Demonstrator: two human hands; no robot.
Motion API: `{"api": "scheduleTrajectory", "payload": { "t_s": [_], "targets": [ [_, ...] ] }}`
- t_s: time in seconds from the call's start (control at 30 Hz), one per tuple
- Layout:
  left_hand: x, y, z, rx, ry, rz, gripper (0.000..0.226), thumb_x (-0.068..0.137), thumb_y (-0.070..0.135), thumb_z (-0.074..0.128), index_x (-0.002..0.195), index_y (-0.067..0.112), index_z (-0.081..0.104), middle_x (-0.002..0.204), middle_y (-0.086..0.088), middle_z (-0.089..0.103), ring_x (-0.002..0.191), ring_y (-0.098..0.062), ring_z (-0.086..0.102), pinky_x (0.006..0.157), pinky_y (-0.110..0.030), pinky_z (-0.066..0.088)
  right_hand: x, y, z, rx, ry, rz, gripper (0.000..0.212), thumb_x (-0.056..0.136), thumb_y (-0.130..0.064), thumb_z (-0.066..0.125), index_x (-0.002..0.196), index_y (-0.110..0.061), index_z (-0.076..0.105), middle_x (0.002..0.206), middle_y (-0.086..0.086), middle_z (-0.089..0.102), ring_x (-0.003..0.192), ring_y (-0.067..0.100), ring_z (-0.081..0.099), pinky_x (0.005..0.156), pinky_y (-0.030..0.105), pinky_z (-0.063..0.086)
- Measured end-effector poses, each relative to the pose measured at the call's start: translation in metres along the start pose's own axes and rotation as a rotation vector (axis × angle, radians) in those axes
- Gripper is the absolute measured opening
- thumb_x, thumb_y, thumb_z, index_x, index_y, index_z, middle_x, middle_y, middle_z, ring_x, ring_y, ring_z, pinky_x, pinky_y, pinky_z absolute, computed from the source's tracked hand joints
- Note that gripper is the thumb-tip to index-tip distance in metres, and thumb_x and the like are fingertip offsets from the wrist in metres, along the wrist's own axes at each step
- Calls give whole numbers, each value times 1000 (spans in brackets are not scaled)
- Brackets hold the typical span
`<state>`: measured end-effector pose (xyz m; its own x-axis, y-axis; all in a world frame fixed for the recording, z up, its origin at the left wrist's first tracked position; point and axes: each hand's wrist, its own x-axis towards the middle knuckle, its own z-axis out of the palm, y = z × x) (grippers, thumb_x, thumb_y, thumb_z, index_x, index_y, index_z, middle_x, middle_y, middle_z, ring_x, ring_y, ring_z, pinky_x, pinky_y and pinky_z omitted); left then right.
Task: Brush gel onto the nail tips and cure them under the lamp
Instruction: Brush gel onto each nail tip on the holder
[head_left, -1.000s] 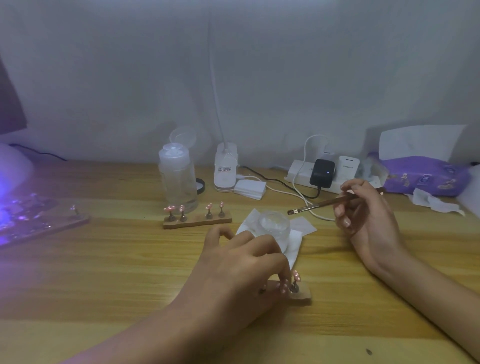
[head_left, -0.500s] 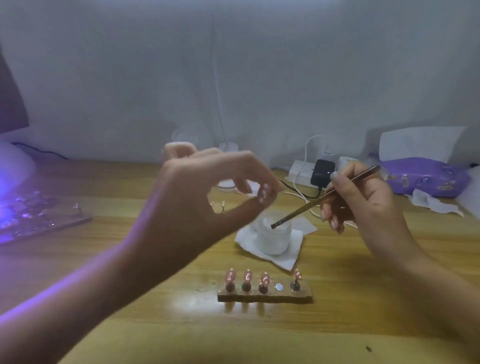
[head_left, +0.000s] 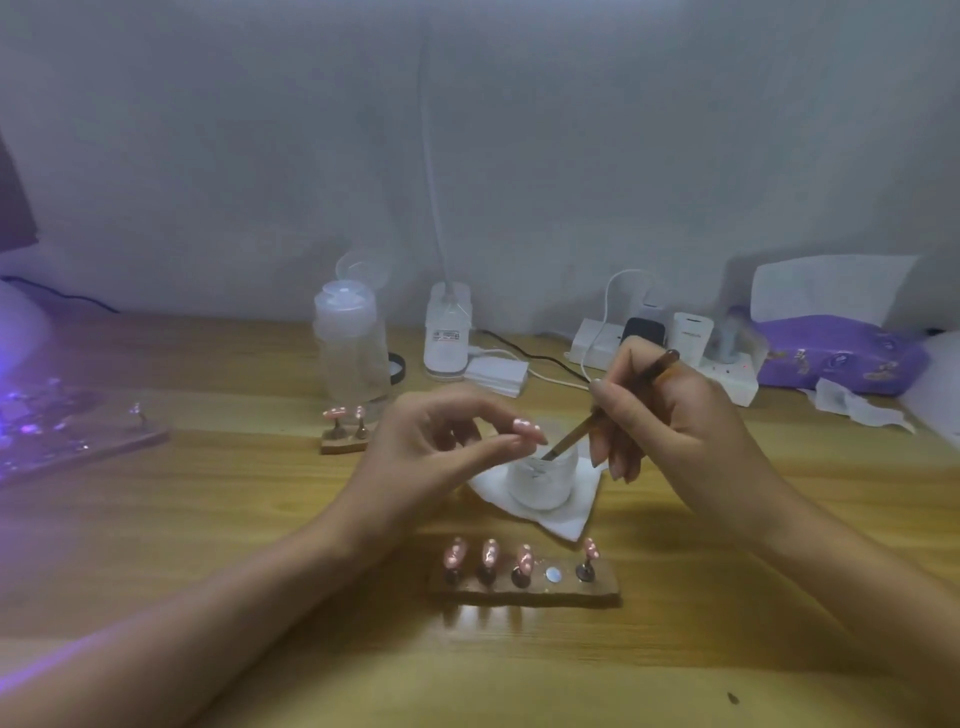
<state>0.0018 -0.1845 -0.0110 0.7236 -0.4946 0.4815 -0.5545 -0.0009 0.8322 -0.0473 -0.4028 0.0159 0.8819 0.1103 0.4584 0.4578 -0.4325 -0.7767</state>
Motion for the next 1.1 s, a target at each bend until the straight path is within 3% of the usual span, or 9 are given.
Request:
{"api": "scheduleTrajectory", "payload": {
  "t_s": [0.07,0.2,0.37,0.5,0.67,0.77,0.9,1.1],
  "targets": [
    [-3,-3,0,-17,34,-10,16,79,36,72,90,27,80,91,4,76,64,-18,58,58,-21,48,1,1,-2,65,24,15,31,94,-31,52,89,0,50,65,16,66,52,32,61,48,31,52],
    [-7,-10,-1,-28,109,-70,16,78,33,72,91,28,80,94,5,76,76,-40,61,62,-19,51,4,2,-10,140,125,1,28,97,-27,50,86,-1,47,62,17,64,49,28,60,46,29,50],
    [-7,-12,-1,-26,118,-75,14,78,30,72,89,27,80,96,6,74,70,-18,65,66,-23,56,-4,10,-14,252,263,33,25,96,-32,53,84,-10,48,61,14,64,47,22,56,43,25,47],
    [-7,-11,-3,3,135,-82,15,77,34,73,89,29,79,102,6,70,69,-18,65,66,-34,58,-8,19,-14,378,310,108,24,87,-45,59,76,-24,56,63,11,64,49,19,57,44,24,47],
    [-7,-10,-2,36,134,-103,12,83,20,75,93,26,76,95,8,74,68,-12,66,62,-22,54,-9,30,-10,551,353,215,21,84,-40,61,67,-28,58,58,9,61,46,15,53,43,21,45],
    [-4,-10,-1,72,143,-98,11,85,14,76,90,23,73,93,8,73,77,-4,66,66,-22,53,-11,36,-8,628,380,284,19,87,-35,57,75,-20,55,57,9,60,46,13,52,42,19,43],
    [-4,-11,2,107,128,-95,9,84,15,78,82,20,70,87,9,73,70,-1,62,62,-17,48,-11,41,-7,664,420,343,23,100,-22,46,78,-14,50,56,8,60,46,12,51,41,19,41],
    [-4,-14,3,155,122,-73,12,83,15,78,77,20,70,82,14,72,61,-1,58,55,-9,42,-9,41,-6,654,416,353,19,89,-31,54,78,-16,51,58,5,63,50,12,55,43,18,41]
  ]
}}
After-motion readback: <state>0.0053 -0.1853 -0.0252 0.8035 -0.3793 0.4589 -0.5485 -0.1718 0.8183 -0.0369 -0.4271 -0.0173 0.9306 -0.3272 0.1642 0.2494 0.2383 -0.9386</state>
